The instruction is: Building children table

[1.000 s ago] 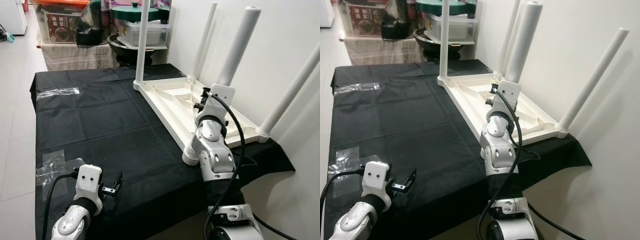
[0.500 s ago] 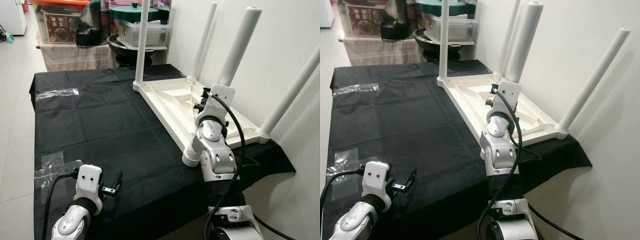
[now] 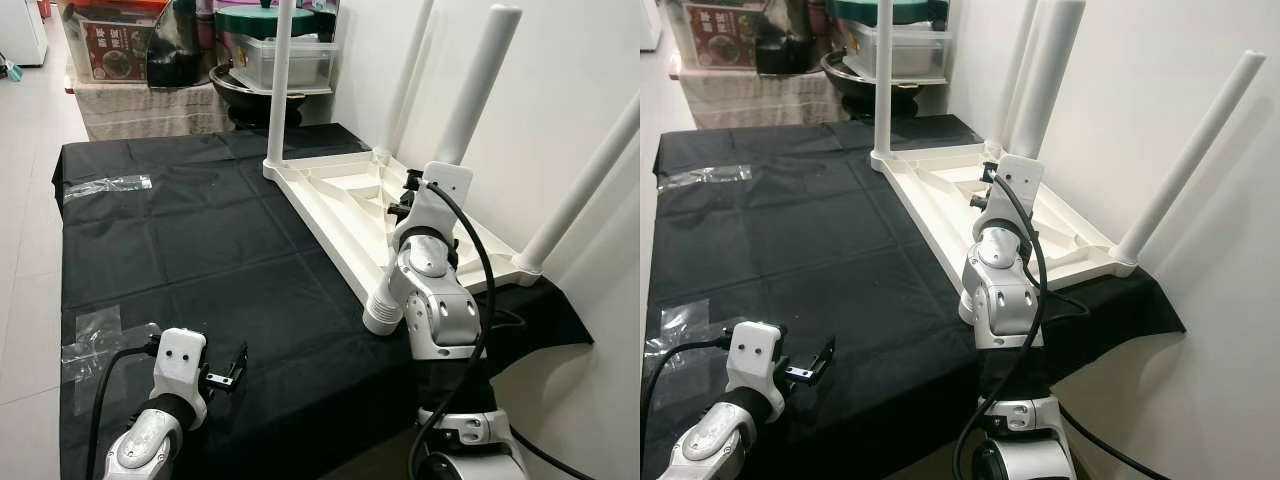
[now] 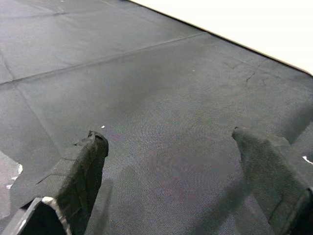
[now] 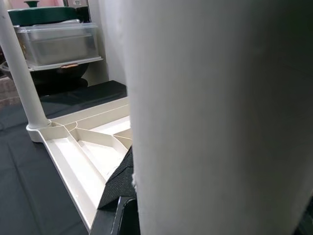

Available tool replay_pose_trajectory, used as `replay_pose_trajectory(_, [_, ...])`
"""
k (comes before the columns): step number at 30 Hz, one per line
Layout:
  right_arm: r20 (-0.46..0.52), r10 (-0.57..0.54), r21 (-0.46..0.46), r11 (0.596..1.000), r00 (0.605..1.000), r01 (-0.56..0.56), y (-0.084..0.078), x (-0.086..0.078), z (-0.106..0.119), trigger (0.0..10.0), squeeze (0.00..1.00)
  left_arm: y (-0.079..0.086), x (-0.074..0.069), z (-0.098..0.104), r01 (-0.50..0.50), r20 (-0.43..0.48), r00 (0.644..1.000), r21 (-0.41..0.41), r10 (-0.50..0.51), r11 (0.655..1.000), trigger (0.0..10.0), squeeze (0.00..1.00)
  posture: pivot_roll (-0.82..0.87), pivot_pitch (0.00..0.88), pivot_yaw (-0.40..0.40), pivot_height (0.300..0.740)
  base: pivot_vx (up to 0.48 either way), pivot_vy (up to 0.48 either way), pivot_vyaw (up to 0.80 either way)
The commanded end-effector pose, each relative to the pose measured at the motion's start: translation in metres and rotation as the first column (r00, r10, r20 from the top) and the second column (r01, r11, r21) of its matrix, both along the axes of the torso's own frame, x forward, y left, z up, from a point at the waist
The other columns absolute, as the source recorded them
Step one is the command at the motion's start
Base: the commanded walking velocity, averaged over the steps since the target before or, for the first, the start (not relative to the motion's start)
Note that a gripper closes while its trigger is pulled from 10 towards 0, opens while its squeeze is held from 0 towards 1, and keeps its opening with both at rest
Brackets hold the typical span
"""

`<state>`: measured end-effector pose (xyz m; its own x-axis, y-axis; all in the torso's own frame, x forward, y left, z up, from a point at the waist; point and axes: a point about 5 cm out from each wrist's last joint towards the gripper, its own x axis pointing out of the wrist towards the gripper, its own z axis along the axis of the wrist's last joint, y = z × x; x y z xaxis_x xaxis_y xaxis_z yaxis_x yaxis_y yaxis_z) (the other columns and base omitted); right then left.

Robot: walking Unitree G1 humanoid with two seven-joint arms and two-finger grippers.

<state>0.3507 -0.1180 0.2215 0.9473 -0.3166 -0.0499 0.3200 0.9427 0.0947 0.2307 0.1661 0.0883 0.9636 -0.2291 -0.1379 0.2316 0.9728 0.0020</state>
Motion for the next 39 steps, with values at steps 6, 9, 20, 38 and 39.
replay_pose_trajectory(6, [-0.186, 0.017, 0.053, 0.999, 0.982, -0.007, 0.000, -0.004, -0.036, 10.0, 0.00, -0.002, 0.001, -0.002, 0.015, -0.006, 1.000, 0.010, -0.015, 1.000, 10.0, 0.00, 0.07, 0.000, -0.118, 0.740, 0.000, 0.000, 0.00])
replay_pose_trajectory(9, [-0.188, 0.017, 0.063, 0.998, 0.982, -0.005, -0.001, -0.006, -0.036, 10.0, 0.00, -0.002, 0.001, -0.002, 0.015, -0.006, 1.000, 0.011, -0.015, 1.000, 10.0, 0.00, 0.07, 0.000, -0.117, 0.740, 0.000, 0.000, 0.00])
replay_pose_trajectory(20, [-0.176, 0.008, 0.080, 0.997, 0.984, 0.006, -0.003, -0.011, -0.034, 10.0, 0.00, -0.002, 0.002, -0.002, 0.024, -0.007, 1.000, 0.013, -0.024, 1.000, 10.0, 0.00, 0.07, 0.000, -0.101, 0.740, 0.000, 0.000, 0.00])
replay_pose_trajectory(38, [-0.156, 0.025, 0.092, 0.996, 0.987, -0.011, 0.000, -0.014, -0.029, 10.0, 0.00, -0.001, 0.002, -0.001, 0.031, -0.006, 1.000, 0.016, -0.031, 0.999, 10.0, 0.00, 0.07, 0.000, -0.098, 0.740, 0.000, 0.000, 0.00])
replay_pose_trajectory(39, [-0.156, 0.025, 0.092, 0.996, 0.987, -0.011, 0.000, -0.014, -0.029, 10.0, 0.00, -0.001, 0.002, -0.001, 0.031, -0.006, 1.000, 0.016, -0.031, 0.999, 10.0, 0.00, 0.07, 0.000, -0.098, 0.740, 0.000, 0.000, 0.00])
